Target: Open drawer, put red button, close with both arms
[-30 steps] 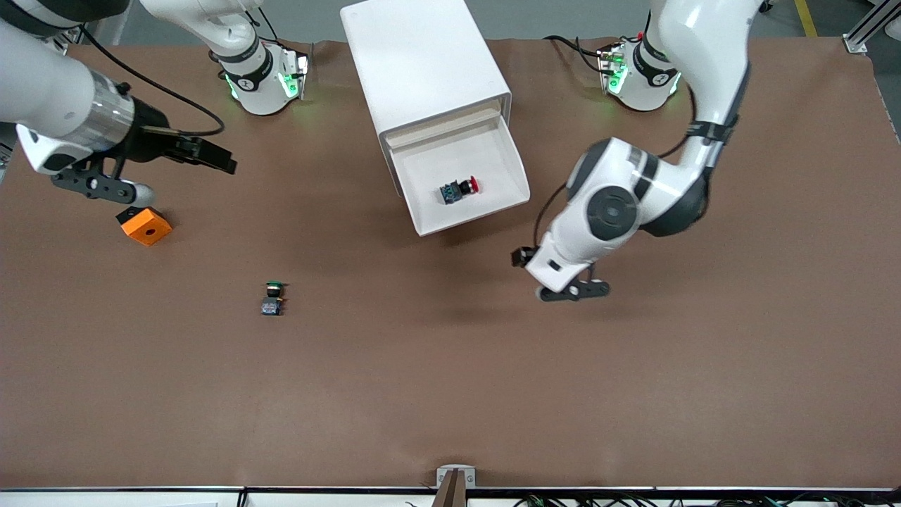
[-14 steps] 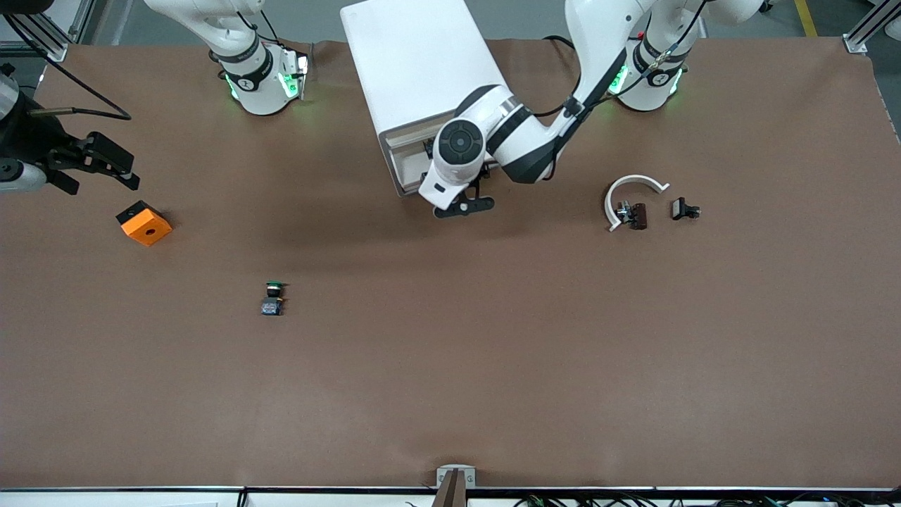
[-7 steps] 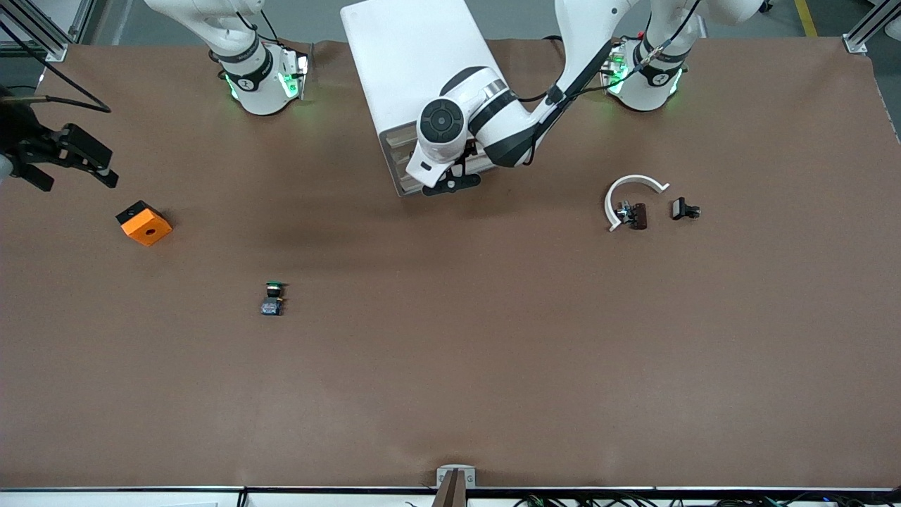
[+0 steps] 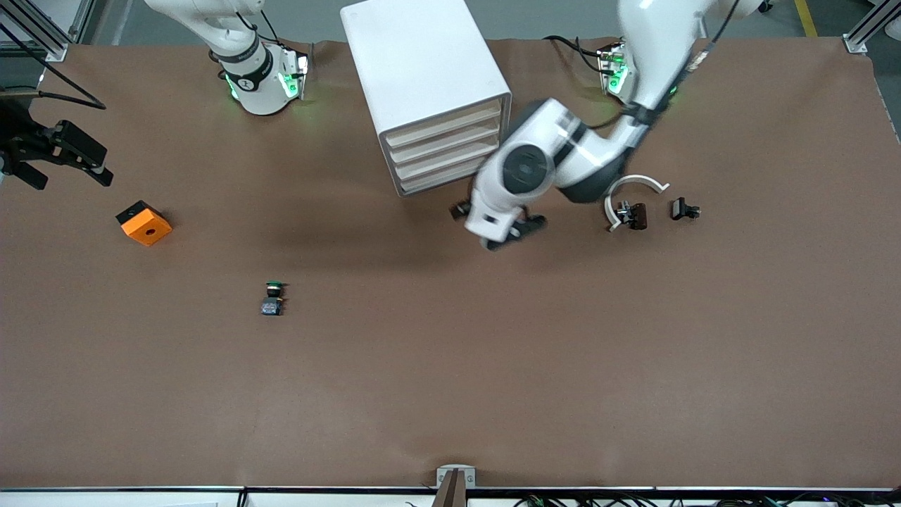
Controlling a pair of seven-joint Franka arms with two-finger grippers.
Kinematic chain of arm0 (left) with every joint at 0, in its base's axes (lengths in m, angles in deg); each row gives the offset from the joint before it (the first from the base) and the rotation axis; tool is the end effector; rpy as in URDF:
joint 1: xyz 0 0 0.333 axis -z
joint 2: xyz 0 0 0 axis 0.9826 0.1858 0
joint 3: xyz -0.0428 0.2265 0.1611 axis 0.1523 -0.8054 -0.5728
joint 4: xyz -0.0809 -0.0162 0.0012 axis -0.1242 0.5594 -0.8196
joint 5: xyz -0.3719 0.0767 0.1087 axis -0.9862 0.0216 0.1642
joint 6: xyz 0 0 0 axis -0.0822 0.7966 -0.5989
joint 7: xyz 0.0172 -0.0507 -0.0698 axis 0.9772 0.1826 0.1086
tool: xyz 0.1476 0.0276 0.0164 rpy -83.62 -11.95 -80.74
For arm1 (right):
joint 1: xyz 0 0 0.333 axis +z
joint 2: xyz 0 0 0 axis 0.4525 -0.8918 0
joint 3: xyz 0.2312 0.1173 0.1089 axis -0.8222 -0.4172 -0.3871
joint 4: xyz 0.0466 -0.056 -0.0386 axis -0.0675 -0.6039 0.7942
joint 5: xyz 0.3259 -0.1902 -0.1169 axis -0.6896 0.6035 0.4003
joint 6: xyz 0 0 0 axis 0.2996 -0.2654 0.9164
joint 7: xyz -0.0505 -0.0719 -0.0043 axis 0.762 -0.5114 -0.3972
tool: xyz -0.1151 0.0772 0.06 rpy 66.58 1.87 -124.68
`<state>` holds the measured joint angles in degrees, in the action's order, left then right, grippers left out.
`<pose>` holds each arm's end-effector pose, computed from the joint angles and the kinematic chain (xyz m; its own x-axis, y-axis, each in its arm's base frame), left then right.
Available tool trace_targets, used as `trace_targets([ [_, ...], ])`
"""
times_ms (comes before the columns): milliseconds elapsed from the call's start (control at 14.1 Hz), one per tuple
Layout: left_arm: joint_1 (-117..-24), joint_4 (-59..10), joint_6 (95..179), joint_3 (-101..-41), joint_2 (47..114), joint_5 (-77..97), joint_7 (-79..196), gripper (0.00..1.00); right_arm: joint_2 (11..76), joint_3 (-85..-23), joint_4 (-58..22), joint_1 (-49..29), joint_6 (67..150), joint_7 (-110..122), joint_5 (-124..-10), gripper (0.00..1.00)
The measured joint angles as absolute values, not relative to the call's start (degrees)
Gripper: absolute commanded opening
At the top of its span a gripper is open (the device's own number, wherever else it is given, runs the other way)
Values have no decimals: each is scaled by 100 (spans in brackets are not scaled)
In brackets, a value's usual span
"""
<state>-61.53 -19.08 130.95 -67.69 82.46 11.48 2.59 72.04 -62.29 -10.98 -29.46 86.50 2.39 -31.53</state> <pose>0.4965 -0.4022 0.2723 0.8371 0.4472 -0.3149 0.4685 -0.8834 -0.0091 0.5439 0.0078 0.5826 0.9936 0.0270 0.1097 0.0297 -0.9993 -0.0236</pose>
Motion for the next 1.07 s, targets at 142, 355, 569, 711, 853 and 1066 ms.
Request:
trace_targets([
  [142, -6789, -1610, 12836, -6768, 8187, 1475, 475, 100, 7193, -6236, -1098, -2946, 8646, 240, -3153, 100],
  [355, -7416, -1204, 12567, -6765, 8171, 1773, 903, 100, 7163, -6244, -1099, -2946, 8648, 241, -3153, 100],
  [569, -7874, -955, 12460, -6768, 8140, 2054, 1598, 100, 7159, -6245, -1098, -2946, 8658, 241, -3153, 100],
  [711, -8214, -851, 12383, -6766, 8002, 2167, 2119, 100, 7159, -6245, -1094, -2946, 8665, 241, -3153, 100],
  [853, -8570, -777, 12145, -6765, 7731, 2186, 2781, 100, 7159, -6246, -1086, -2946, 8666, 241, -3153, 100],
  [1066, -9088, -753, 11787, -6767, 7156, 2188, 3655, 100, 7159, -6247, -1066, -2946, 8663, 241, -3153, 100],
])
